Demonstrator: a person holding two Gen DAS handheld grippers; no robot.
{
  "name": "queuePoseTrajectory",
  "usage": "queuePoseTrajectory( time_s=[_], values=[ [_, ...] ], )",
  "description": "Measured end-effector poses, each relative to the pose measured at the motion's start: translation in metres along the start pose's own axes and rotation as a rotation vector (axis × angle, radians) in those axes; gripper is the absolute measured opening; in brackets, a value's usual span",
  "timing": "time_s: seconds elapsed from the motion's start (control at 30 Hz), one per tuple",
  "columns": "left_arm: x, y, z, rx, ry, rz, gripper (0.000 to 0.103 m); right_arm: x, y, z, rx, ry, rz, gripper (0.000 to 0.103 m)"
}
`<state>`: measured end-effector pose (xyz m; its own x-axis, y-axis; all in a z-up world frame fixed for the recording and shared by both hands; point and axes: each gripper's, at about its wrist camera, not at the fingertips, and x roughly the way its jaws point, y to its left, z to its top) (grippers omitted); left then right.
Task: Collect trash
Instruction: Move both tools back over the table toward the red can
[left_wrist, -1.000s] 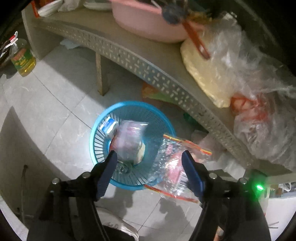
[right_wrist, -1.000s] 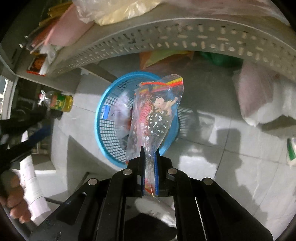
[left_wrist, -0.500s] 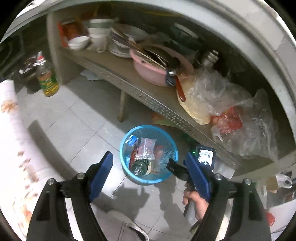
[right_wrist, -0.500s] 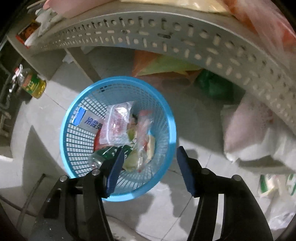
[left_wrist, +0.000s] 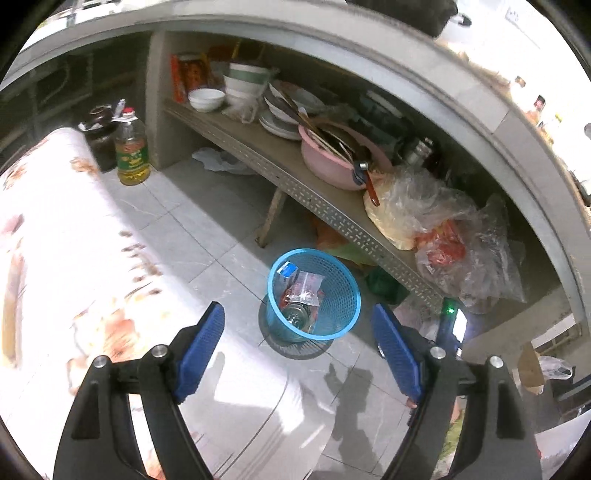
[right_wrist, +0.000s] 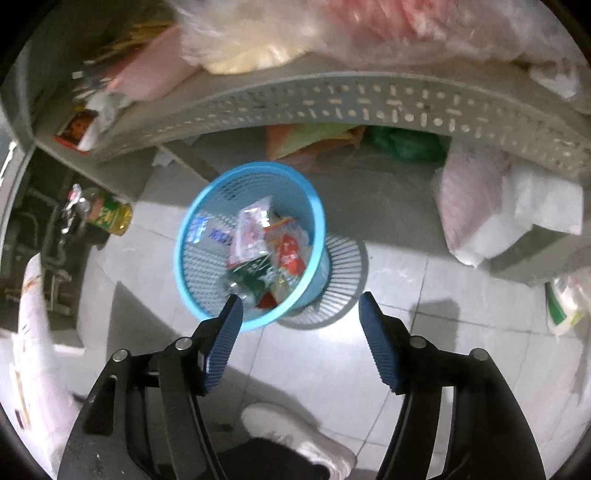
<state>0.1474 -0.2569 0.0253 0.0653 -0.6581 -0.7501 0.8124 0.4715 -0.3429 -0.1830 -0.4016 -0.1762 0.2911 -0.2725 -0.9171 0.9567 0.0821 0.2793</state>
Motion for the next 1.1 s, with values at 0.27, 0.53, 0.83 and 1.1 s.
queuePoseTrajectory(
  time_s=[0.27,0.53,0.83,1.1],
  values=[
    [-0.065,0.055,-0.053,-0.090,-0.072,0.056,0.081,-0.063,0.078,-0.005,-0.177,-0.064,0.156,0.076],
    [-0.128,0.118,-0.106,-0.254,-0.152,0.182,0.082,-0.118,0.188,-0.028,-0.444,-0.091,0.349,0.081],
    [-0.190,0.177,-0.157,-0.439,-0.248,0.325,0.082,-0.139,0.291,-0.085,-0.742,0.016,0.515,0.083],
    [-0.228,0.228,-0.188,-0.550,-0.331,0.454,0.082,-0.133,0.354,-0.145,-0.893,0.177,0.579,0.082]
  ],
)
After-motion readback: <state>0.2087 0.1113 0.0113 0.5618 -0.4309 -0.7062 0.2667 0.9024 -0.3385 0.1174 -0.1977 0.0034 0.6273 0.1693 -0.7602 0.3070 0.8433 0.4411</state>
